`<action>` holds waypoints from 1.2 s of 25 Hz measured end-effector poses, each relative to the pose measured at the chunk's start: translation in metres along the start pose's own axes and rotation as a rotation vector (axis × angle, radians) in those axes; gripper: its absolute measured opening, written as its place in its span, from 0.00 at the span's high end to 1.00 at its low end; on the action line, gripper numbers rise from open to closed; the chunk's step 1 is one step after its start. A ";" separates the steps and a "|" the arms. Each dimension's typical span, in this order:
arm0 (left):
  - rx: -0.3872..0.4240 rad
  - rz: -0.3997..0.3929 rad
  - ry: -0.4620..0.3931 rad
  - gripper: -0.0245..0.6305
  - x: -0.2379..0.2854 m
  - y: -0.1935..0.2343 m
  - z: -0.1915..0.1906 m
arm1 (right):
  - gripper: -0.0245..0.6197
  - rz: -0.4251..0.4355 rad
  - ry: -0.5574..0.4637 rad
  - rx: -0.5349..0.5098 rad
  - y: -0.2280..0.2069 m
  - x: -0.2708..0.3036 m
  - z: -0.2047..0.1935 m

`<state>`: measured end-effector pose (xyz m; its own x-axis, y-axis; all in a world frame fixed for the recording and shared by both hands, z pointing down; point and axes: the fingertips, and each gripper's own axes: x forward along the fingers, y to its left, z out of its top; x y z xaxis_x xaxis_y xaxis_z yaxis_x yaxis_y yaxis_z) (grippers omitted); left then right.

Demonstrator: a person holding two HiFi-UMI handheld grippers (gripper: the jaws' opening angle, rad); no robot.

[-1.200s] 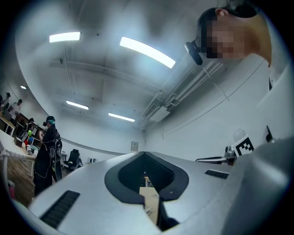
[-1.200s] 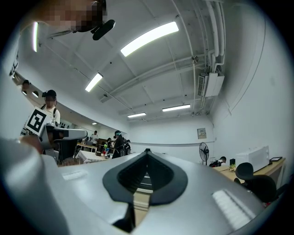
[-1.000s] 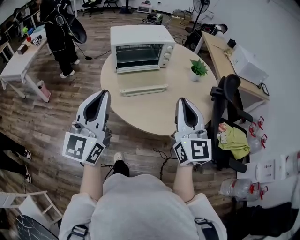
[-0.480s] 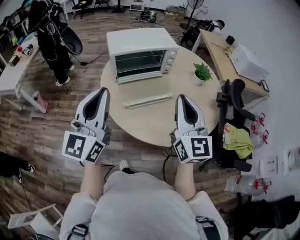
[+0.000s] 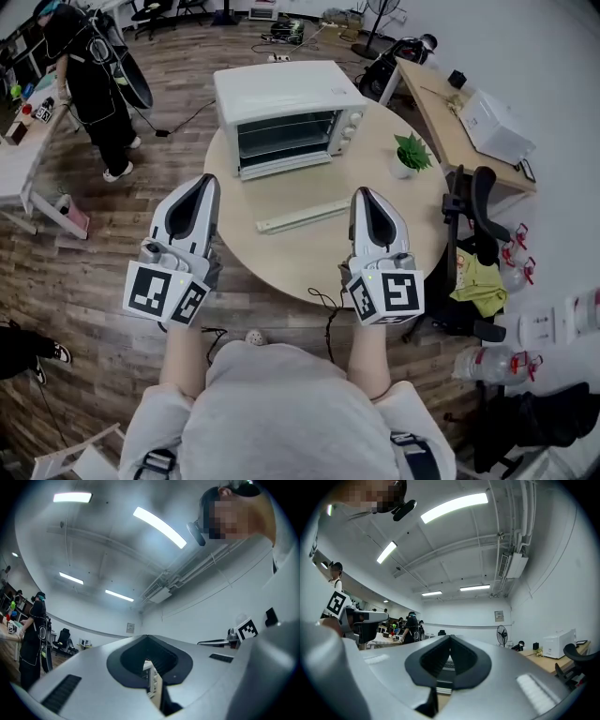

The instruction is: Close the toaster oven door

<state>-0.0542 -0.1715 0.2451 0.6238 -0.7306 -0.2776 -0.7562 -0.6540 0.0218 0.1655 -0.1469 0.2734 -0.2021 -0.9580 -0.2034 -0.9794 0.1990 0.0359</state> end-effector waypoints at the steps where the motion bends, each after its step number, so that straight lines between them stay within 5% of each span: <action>1: -0.002 0.000 0.000 0.95 0.001 0.006 -0.001 | 0.95 -0.001 0.001 -0.001 0.003 0.005 -0.001; 14: -0.033 -0.005 0.042 0.95 0.010 0.053 -0.027 | 0.95 0.001 0.111 0.044 0.026 0.045 -0.057; 30: -0.112 0.002 0.105 0.95 0.009 0.058 -0.070 | 0.95 0.048 0.440 0.155 0.050 0.034 -0.195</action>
<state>-0.0790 -0.2299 0.3115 0.6439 -0.7447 -0.1756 -0.7345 -0.6659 0.1307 0.1082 -0.2100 0.4587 -0.2635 -0.9367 0.2306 -0.9631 0.2420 -0.1179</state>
